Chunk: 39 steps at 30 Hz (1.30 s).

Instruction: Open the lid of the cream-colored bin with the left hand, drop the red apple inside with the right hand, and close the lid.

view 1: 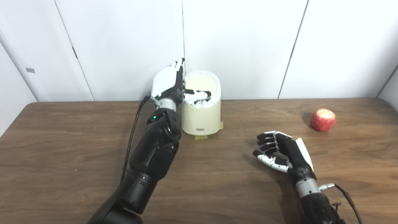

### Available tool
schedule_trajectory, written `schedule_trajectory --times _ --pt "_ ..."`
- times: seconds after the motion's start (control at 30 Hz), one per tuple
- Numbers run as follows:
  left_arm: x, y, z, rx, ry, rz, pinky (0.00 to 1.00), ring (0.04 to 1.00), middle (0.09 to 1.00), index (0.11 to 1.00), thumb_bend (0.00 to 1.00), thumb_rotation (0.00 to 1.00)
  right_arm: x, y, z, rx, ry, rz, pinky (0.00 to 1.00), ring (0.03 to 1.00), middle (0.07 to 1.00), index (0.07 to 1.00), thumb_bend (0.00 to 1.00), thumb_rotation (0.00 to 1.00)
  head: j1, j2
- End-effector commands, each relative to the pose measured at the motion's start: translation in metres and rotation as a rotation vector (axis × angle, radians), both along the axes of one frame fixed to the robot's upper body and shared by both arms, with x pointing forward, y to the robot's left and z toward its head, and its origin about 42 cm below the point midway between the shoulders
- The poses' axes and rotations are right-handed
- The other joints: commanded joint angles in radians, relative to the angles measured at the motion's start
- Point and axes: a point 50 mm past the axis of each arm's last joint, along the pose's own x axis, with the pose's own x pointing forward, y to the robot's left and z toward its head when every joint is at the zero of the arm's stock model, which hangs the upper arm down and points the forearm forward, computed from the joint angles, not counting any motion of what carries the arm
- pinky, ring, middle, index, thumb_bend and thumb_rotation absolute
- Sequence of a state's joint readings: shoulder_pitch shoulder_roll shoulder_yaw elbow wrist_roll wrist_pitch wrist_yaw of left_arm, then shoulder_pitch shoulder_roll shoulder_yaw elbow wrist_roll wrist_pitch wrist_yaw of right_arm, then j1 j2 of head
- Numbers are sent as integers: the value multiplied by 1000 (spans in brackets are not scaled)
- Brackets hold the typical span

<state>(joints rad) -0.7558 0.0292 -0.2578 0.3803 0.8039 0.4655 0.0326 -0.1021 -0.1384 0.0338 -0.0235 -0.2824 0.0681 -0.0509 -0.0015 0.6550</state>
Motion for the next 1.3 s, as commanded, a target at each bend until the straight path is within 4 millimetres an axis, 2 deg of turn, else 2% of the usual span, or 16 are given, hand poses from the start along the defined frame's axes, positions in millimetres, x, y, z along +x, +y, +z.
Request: schedule_trajectory --times 0.0,0.03,0.1,0.13,0.2,0.33,0.9,1.2,1.27 --pt "7 0 26 56 -86 12 1000 1000 1000 1000 654 1 6 3 13 -5 -53 20 492 553 586 588 297 31 1 1" --pt "7 0 27 82 -92 11 1000 1000 1000 1000 666 0 6 3 14 -3 -53 20 493 554 586 588 297 30 2 2" --pt "7 0 27 128 -103 10 1000 1000 1000 1000 767 0 6 3 14 -3 -55 22 494 554 586 588 297 23 2 2" --pt "7 0 28 167 -114 10 1000 1000 1000 1000 786 0 6 3 14 -5 -57 22 494 554 586 587 297 20 2 2" --pt "7 1 28 215 -124 11 1000 1000 1000 1000 761 0 6 3 13 -4 -59 25 490 551 585 587 296 25 2 2" --pt "6 3 28 249 -123 14 1000 1000 1000 1000 645 0 7 3 13 -5 -54 24 484 550 585 588 299 46 4 0" --pt "7 12 22 268 -81 23 1000 1000 1000 1000 667 0 7 2 14 -11 -51 28 484 545 581 587 298 29 3 1" --pt "10 17 17 292 -75 46 1000 1000 1000 1000 611 0 7 3 13 0 -56 33 481 543 578 584 302 16 2 2" --pt "11 18 16 341 -91 49 1000 1000 1000 1000 556 0 7 3 13 -3 -53 31 482 545 580 585 301 22 1 3"
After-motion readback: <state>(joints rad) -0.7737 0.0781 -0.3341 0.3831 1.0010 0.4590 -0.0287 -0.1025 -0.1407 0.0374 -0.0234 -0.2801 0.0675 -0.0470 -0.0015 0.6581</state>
